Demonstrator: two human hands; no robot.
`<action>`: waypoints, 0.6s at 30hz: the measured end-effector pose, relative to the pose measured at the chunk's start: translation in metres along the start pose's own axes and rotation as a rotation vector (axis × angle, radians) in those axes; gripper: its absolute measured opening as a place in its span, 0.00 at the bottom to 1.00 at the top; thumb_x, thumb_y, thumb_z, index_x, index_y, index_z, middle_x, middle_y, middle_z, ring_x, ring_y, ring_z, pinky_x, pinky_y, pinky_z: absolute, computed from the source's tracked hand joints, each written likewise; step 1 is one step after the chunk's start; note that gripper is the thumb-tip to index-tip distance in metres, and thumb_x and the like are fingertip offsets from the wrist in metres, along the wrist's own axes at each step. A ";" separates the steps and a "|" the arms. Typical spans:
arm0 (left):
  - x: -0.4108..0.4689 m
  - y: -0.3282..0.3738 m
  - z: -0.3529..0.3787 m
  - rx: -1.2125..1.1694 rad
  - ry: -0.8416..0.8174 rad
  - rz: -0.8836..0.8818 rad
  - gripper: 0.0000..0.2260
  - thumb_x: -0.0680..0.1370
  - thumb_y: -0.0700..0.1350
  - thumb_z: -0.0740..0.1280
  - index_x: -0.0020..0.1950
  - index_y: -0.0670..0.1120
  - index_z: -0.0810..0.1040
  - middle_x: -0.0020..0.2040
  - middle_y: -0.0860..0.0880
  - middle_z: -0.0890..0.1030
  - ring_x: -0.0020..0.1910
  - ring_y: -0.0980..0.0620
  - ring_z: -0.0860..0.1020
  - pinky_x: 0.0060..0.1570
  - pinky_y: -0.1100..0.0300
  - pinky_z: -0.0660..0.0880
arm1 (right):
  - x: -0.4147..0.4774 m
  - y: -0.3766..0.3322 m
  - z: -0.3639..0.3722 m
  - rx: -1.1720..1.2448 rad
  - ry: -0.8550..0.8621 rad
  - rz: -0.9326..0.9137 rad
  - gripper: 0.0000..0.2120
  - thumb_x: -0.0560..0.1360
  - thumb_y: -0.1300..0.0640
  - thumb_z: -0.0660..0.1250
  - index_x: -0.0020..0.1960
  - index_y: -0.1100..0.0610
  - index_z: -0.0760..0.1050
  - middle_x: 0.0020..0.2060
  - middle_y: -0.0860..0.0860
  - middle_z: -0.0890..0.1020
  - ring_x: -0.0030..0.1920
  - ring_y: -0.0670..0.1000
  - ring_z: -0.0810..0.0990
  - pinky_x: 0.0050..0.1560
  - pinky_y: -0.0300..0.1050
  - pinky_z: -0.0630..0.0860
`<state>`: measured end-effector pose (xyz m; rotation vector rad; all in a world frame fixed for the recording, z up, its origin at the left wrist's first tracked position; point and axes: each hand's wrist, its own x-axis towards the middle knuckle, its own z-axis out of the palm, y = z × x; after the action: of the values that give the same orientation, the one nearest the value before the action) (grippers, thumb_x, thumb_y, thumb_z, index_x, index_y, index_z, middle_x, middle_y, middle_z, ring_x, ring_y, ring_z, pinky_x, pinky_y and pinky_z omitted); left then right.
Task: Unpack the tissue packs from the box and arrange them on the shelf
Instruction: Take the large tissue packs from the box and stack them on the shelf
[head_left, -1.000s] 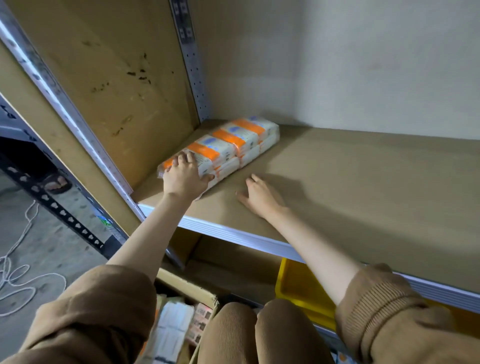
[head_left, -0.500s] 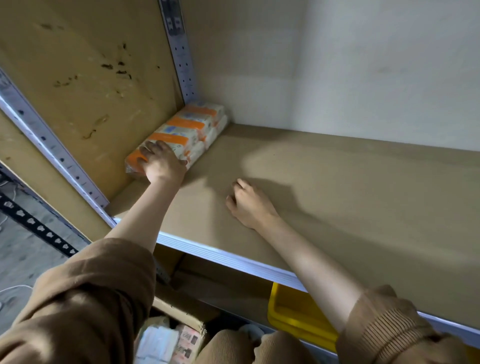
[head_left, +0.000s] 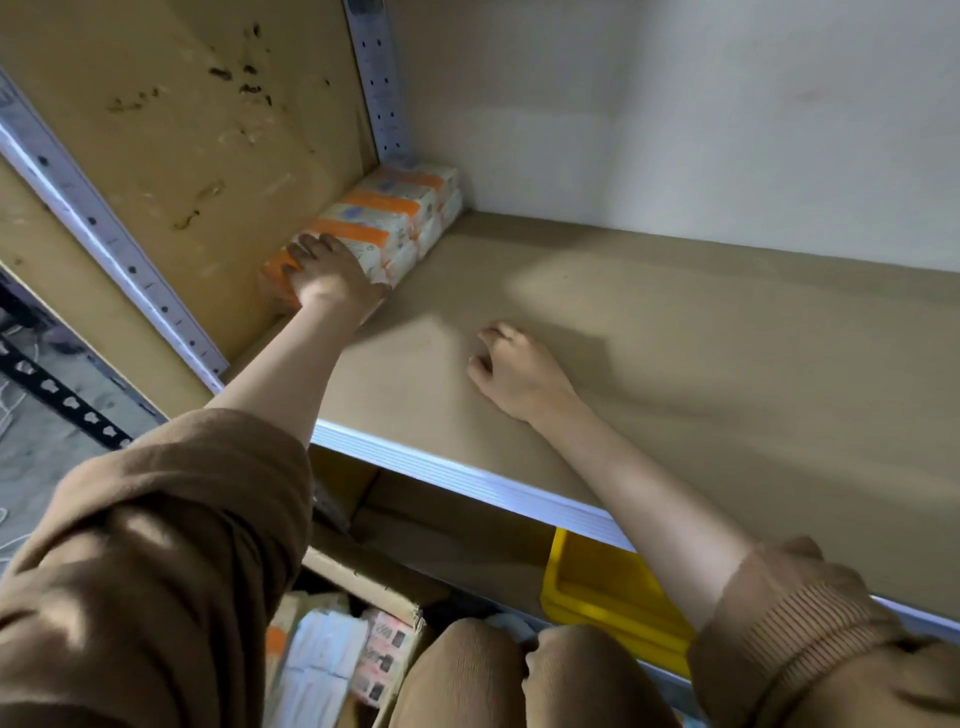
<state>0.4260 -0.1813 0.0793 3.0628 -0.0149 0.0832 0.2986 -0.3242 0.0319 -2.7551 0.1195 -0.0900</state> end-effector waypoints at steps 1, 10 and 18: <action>-0.004 -0.003 0.000 -0.008 0.002 0.018 0.41 0.76 0.57 0.65 0.75 0.35 0.47 0.76 0.35 0.52 0.75 0.37 0.52 0.72 0.44 0.56 | -0.001 0.000 0.000 -0.003 0.002 0.000 0.19 0.78 0.55 0.57 0.65 0.64 0.70 0.66 0.58 0.72 0.66 0.58 0.71 0.66 0.48 0.69; -0.086 -0.030 -0.014 -0.043 0.130 0.203 0.20 0.77 0.46 0.63 0.67 0.38 0.69 0.64 0.38 0.74 0.63 0.37 0.73 0.59 0.47 0.71 | -0.021 -0.012 -0.003 -0.016 0.022 0.059 0.15 0.79 0.59 0.55 0.58 0.67 0.73 0.60 0.62 0.75 0.61 0.61 0.75 0.58 0.52 0.71; -0.193 -0.074 -0.002 -0.101 0.069 0.194 0.18 0.79 0.47 0.61 0.68 0.43 0.71 0.66 0.44 0.75 0.62 0.40 0.75 0.55 0.50 0.74 | -0.081 -0.059 0.017 0.044 -0.026 -0.064 0.15 0.78 0.59 0.57 0.59 0.67 0.74 0.61 0.61 0.75 0.61 0.60 0.74 0.60 0.51 0.71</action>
<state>0.2338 -0.1054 0.0652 2.9468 -0.3025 0.1933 0.2233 -0.2553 0.0344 -2.7155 0.0218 -0.0725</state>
